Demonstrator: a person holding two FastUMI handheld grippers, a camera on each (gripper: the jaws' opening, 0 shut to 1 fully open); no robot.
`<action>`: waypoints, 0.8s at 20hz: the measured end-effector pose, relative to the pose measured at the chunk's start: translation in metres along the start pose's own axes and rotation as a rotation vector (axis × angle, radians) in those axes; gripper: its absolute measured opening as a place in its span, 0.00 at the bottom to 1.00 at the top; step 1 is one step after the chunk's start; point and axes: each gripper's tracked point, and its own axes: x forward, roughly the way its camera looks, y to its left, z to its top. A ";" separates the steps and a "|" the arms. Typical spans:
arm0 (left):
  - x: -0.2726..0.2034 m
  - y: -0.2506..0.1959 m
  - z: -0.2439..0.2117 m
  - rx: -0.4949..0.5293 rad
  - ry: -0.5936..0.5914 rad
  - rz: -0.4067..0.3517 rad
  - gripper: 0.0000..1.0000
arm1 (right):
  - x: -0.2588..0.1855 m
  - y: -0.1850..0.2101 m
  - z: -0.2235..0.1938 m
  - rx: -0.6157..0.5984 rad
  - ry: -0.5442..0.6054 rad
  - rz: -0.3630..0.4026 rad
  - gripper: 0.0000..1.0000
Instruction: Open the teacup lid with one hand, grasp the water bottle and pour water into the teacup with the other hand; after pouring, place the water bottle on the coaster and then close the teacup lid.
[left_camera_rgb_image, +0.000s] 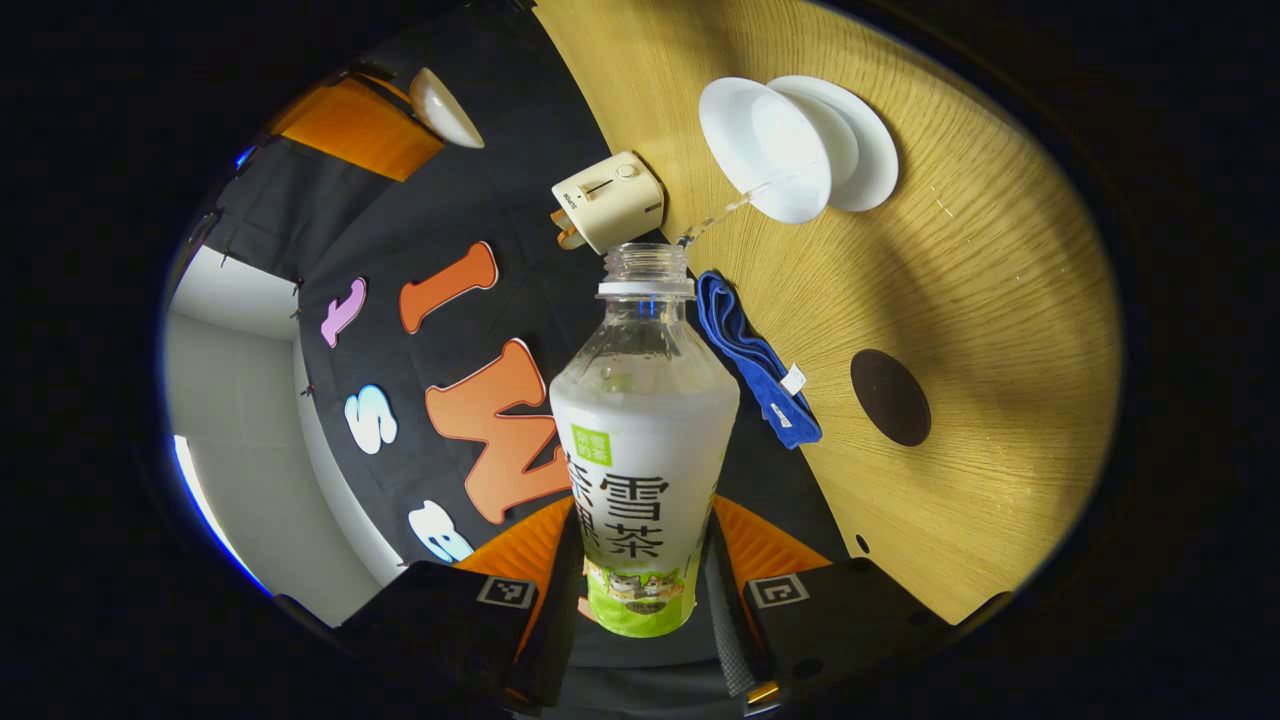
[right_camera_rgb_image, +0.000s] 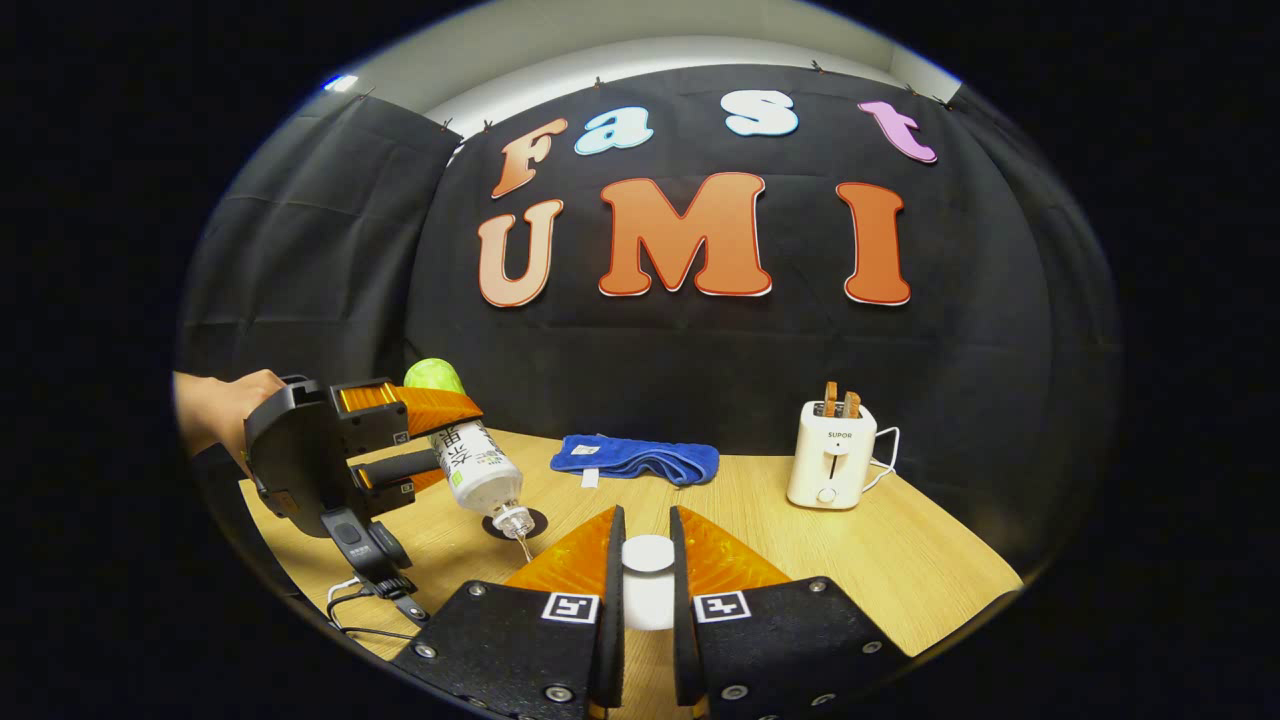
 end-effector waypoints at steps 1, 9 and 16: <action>-0.001 0.001 0.001 0.004 -0.002 0.003 0.64 | 0.000 0.000 0.001 -0.002 -0.002 0.001 0.20; 0.001 0.001 0.007 0.037 -0.023 0.002 0.63 | 0.001 0.000 -0.001 -0.001 0.001 0.009 0.20; 0.002 -0.002 0.013 0.044 -0.037 -0.006 0.61 | 0.001 0.000 -0.003 -0.001 0.003 0.009 0.20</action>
